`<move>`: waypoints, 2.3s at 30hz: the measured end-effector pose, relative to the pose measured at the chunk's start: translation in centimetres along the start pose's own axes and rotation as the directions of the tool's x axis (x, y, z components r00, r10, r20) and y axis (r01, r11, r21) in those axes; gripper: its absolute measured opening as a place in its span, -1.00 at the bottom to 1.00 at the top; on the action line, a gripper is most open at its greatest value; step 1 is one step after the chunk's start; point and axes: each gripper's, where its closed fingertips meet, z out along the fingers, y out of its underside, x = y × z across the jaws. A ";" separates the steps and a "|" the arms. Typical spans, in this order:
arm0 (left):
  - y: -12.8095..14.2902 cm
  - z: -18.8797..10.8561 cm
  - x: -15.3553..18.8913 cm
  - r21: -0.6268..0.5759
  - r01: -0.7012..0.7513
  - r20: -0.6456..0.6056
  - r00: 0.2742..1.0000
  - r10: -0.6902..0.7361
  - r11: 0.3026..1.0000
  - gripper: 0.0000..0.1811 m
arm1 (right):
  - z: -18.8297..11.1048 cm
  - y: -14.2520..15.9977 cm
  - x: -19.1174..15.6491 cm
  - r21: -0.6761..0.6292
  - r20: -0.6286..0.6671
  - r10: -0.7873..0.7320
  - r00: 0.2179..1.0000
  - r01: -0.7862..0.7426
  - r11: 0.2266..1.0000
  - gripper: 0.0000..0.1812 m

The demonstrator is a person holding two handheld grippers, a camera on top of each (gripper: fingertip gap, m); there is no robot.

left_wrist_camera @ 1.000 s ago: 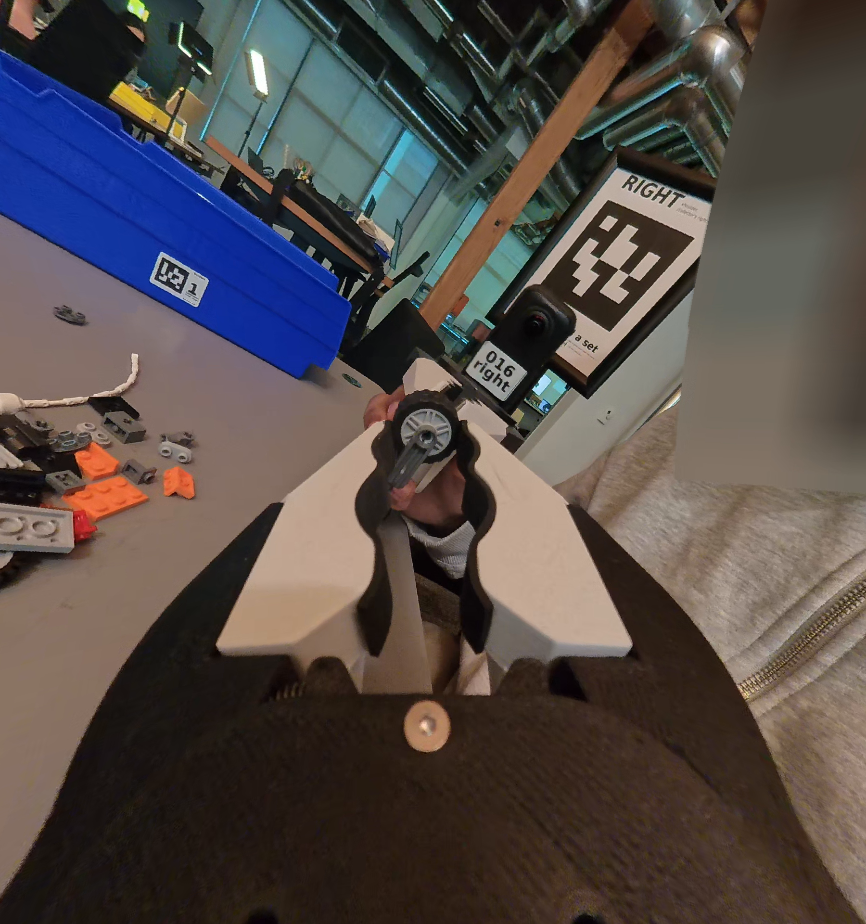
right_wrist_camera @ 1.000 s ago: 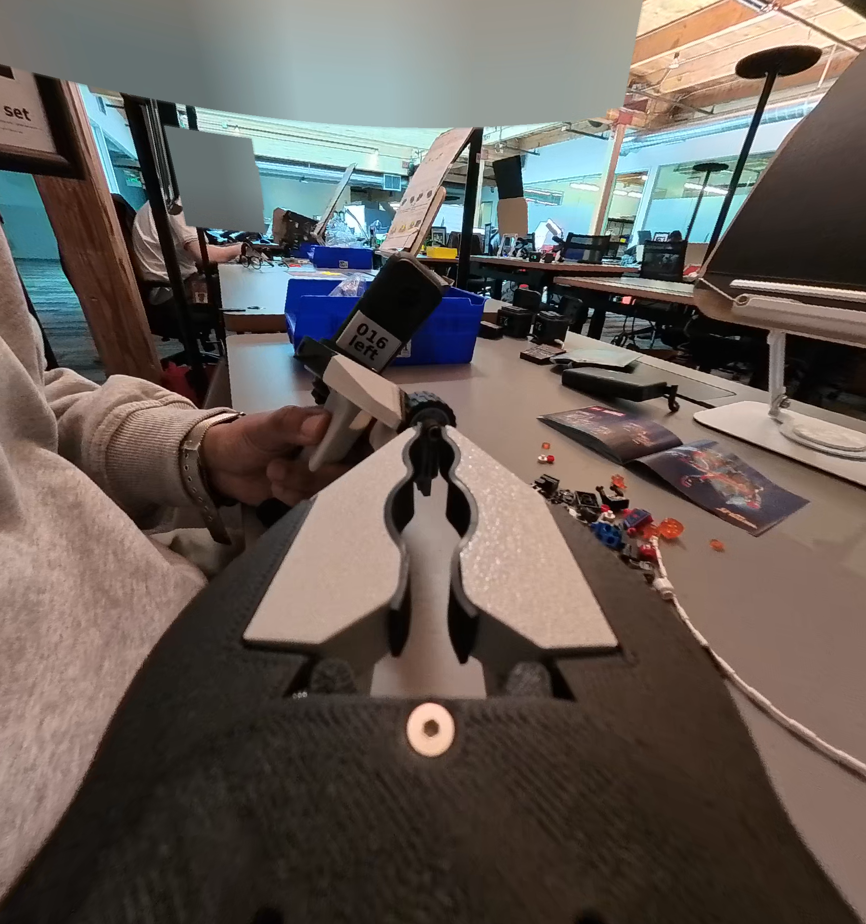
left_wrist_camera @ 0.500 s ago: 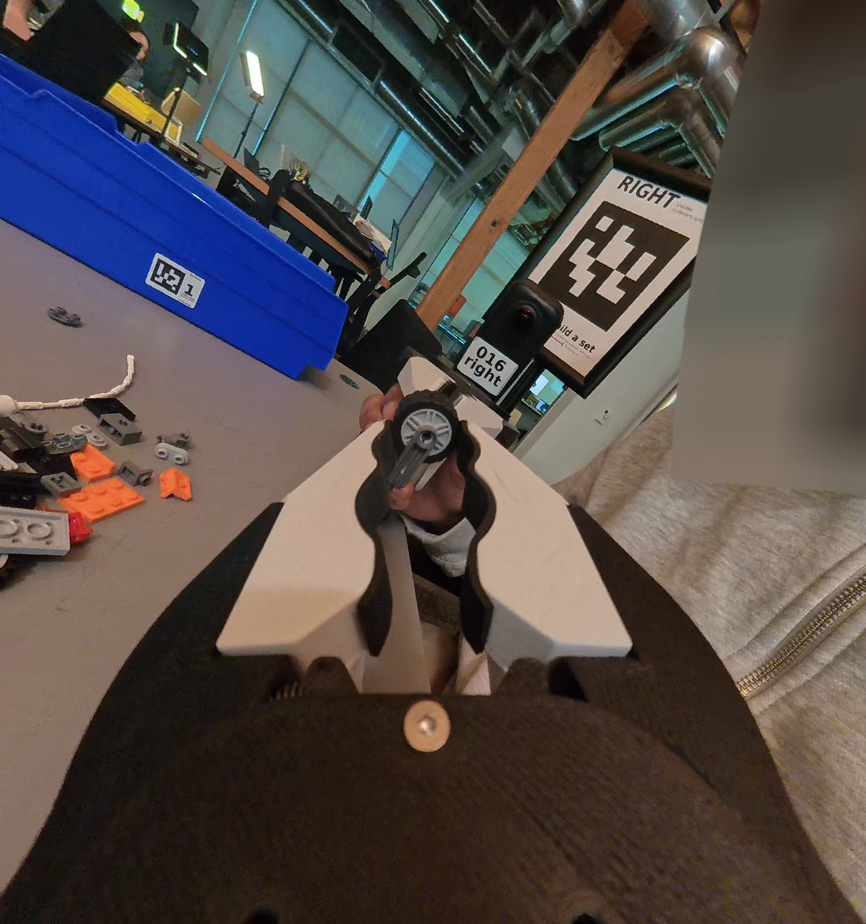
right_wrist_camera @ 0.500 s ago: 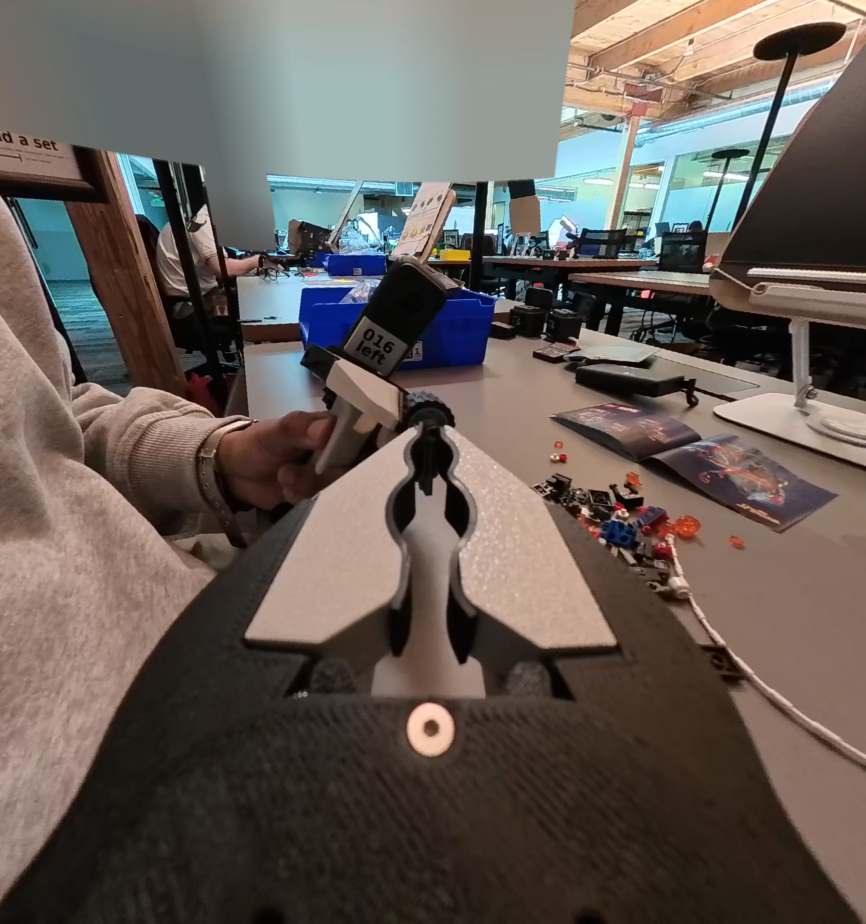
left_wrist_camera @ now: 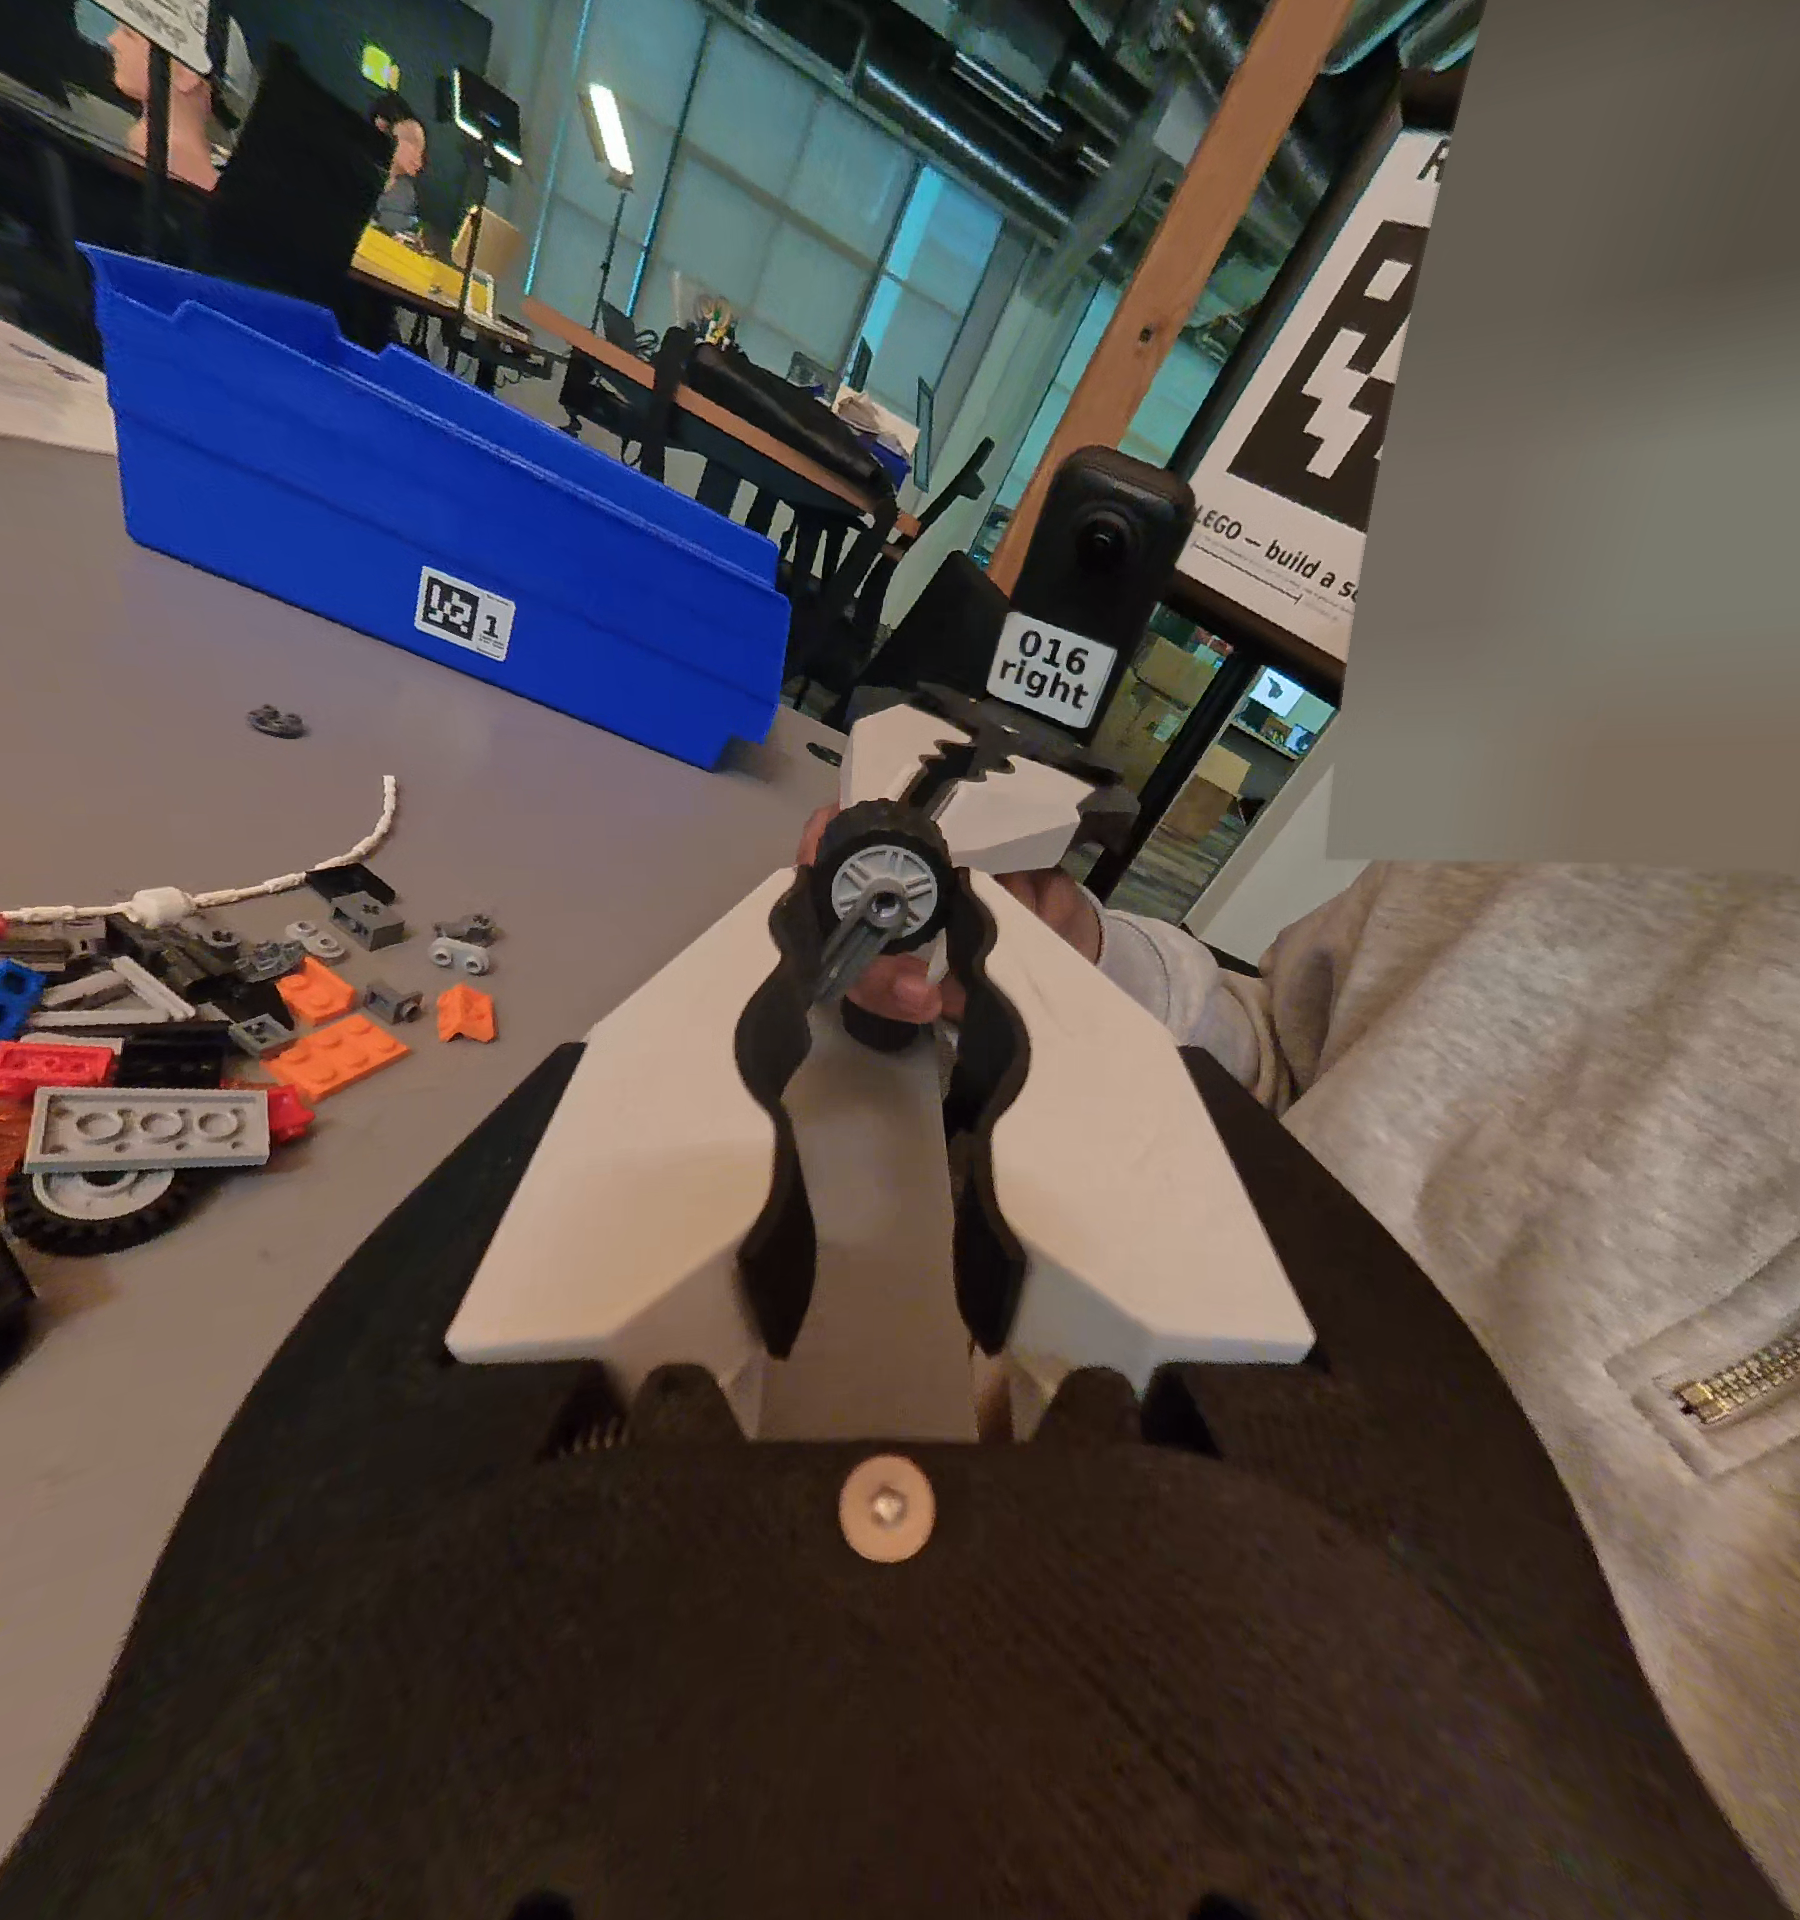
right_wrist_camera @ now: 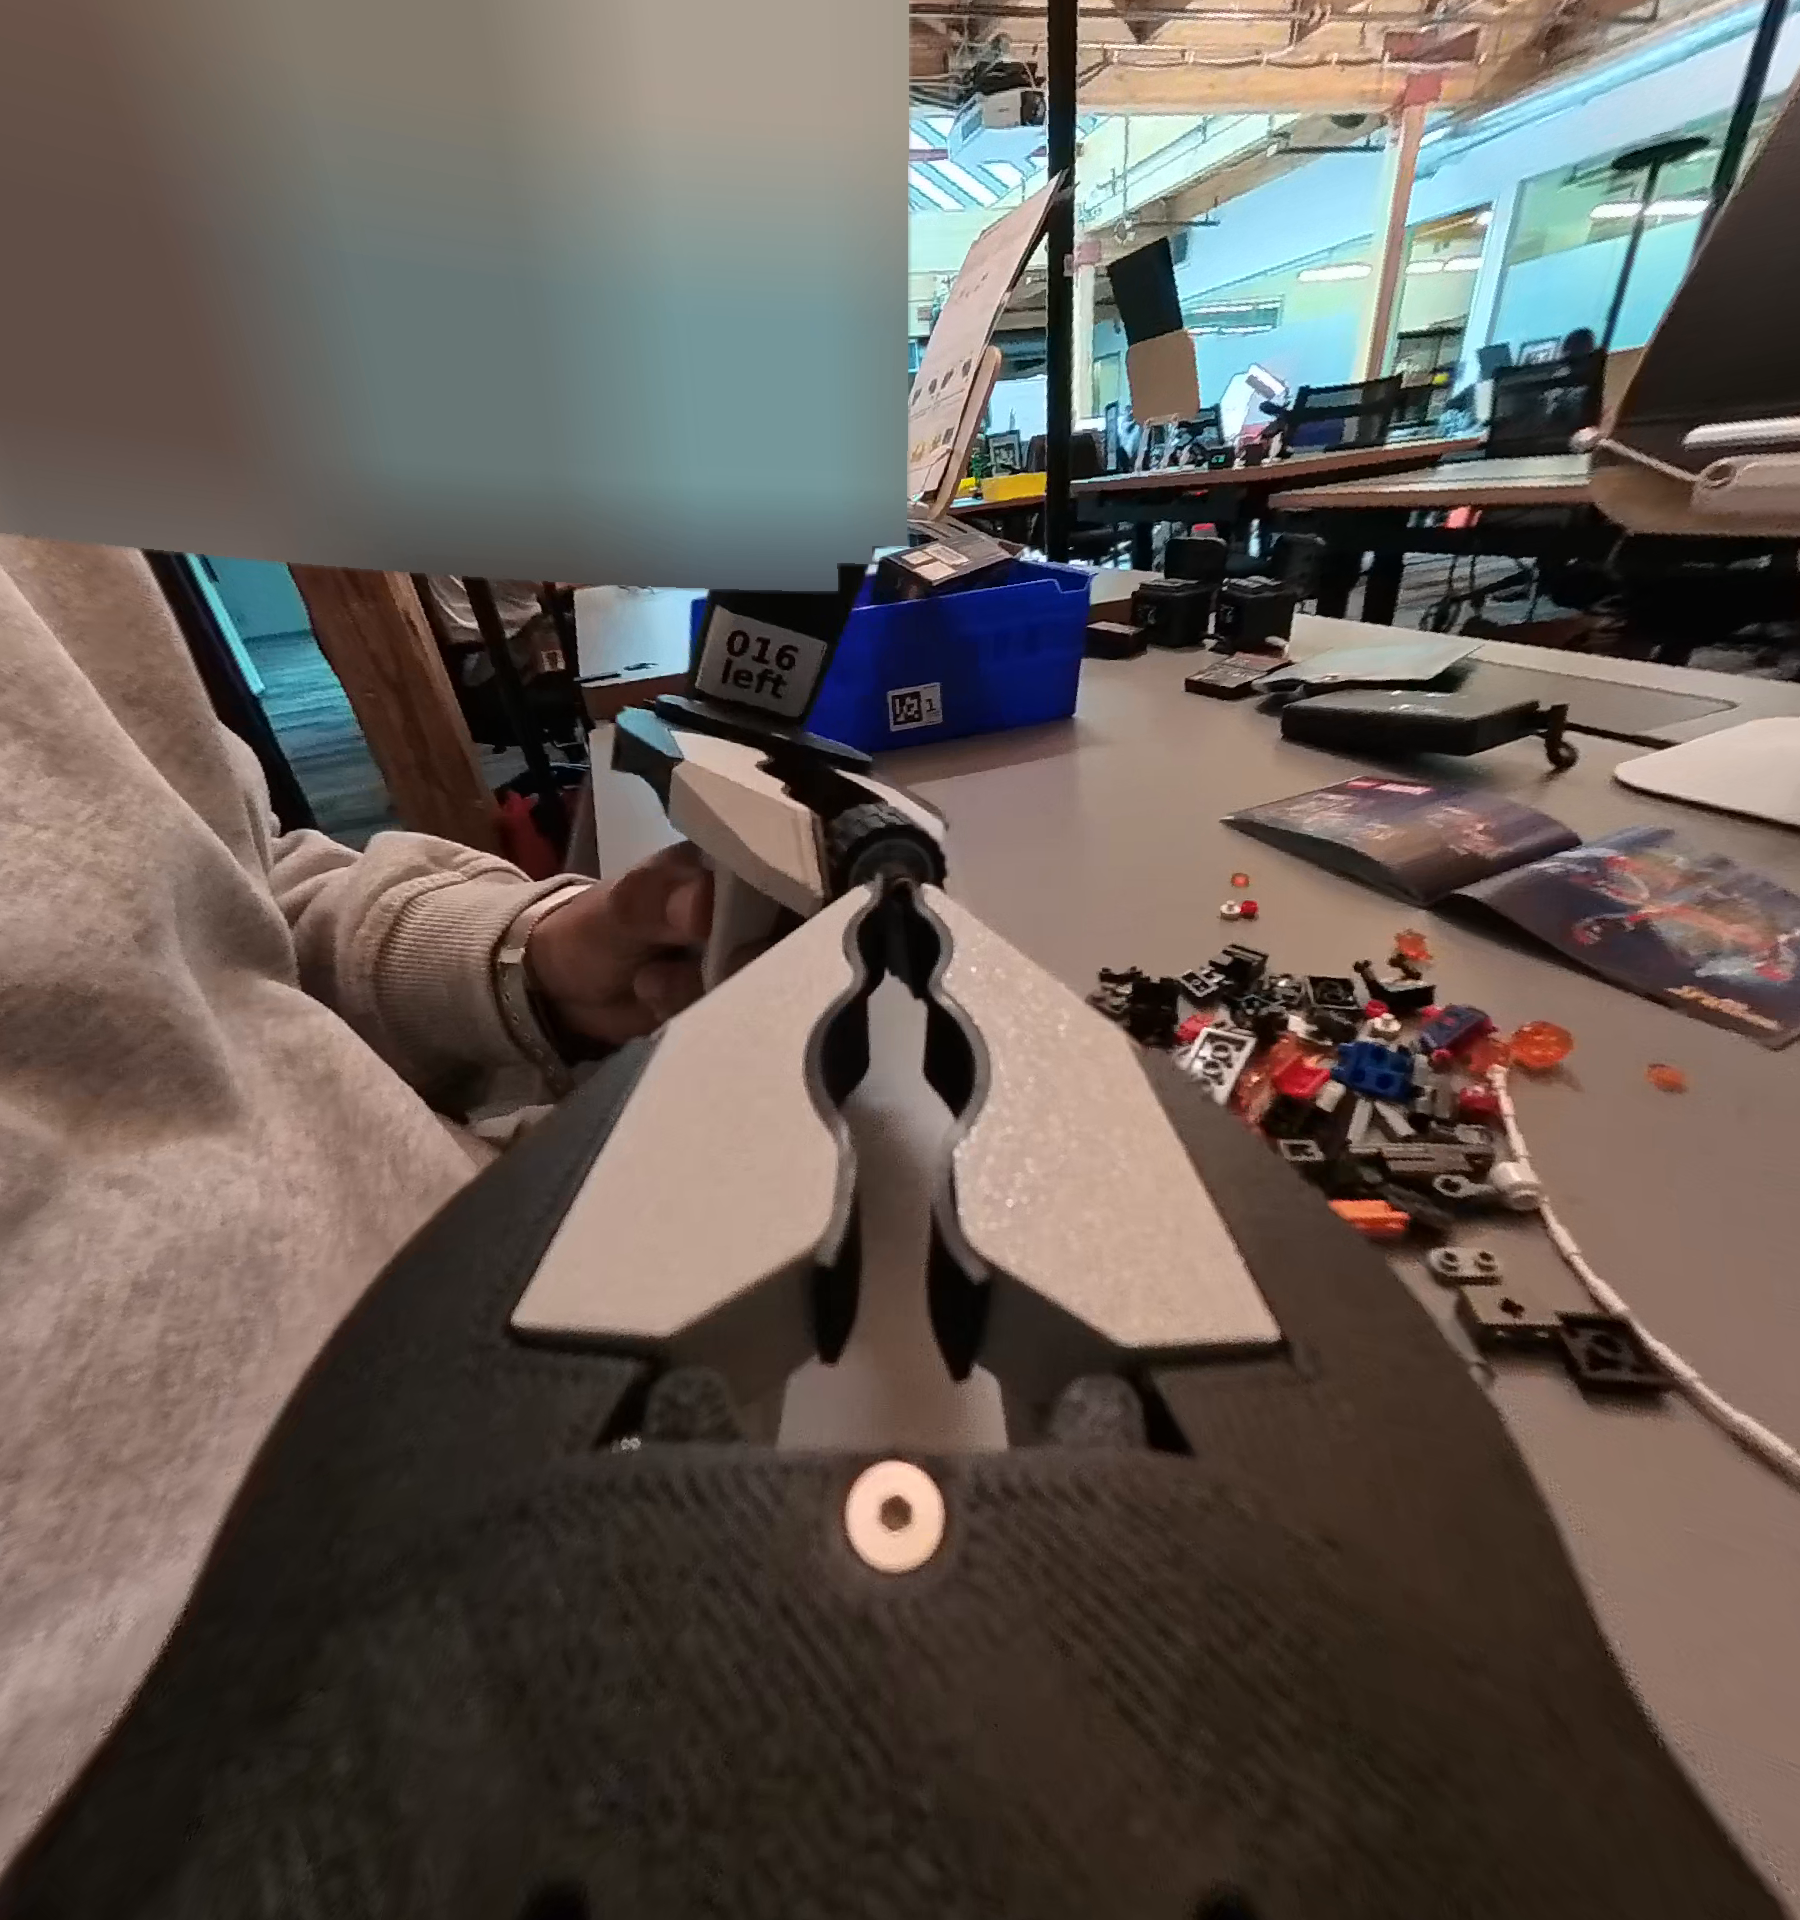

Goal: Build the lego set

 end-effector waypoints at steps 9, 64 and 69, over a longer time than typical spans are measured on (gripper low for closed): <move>0.2 -0.1 -0.7 -0.047 -0.136 0.132 0.981 0.141 0.990 -0.74 | 0.1 0.5 0.5 -0.044 -0.040 0.023 0.999 -0.025 0.999 -1.00; 0.2 0.4 1.1 0.003 -0.001 -0.077 0.997 0.001 1.000 -0.74 | -0.6 -0.5 -0.9 0.014 0.192 0.233 0.953 -0.240 0.971 -0.94; 0.2 0.5 1.2 -0.002 -0.003 -0.082 0.997 0.003 1.000 -0.74 | -0.6 -0.5 -0.9 0.014 0.189 0.229 0.955 -0.236 0.972 -0.96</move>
